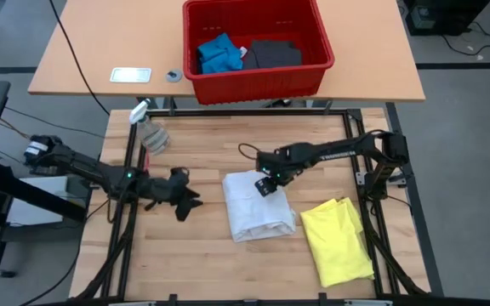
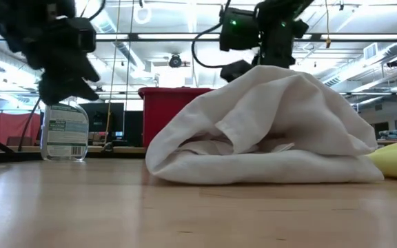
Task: Fold Laundry from Bin
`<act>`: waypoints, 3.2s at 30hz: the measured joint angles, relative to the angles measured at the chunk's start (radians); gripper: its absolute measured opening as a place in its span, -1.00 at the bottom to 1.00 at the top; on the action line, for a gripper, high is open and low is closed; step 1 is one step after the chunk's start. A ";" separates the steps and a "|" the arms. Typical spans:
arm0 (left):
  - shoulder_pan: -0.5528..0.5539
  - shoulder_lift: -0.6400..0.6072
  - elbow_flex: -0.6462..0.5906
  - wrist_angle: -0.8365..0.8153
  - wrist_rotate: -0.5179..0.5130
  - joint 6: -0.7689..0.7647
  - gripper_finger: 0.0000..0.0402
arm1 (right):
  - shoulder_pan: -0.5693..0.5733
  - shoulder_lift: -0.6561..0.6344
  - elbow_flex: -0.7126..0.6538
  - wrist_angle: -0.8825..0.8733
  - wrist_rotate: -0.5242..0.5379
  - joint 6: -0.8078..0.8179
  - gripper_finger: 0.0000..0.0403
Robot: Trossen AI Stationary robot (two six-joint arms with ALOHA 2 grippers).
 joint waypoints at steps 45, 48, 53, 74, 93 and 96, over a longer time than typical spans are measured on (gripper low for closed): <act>0.057 0.016 0.197 -0.072 -0.094 0.071 -0.03 | 0.286 0.140 0.353 0.070 -0.209 -0.698 -0.76; 0.062 0.018 0.197 -0.100 -0.094 0.061 -0.03 | 0.303 0.140 0.351 0.071 -0.243 -0.667 -0.54; 0.077 0.019 0.197 -0.108 -0.095 0.054 -0.03 | 0.283 0.090 0.380 0.072 -0.153 -0.616 -0.22; 0.087 0.371 0.197 0.144 -0.098 -0.157 -0.03 | 0.040 0.020 0.188 -0.210 0.131 -0.171 0.16; 0.201 0.556 0.196 0.457 0.034 0.061 -0.85 | -0.011 -0.002 -0.036 0.093 -0.034 -0.262 -0.53; 0.218 0.537 0.196 0.468 0.084 0.077 -0.95 | -0.010 -0.005 0.002 0.094 -0.053 -0.342 -0.91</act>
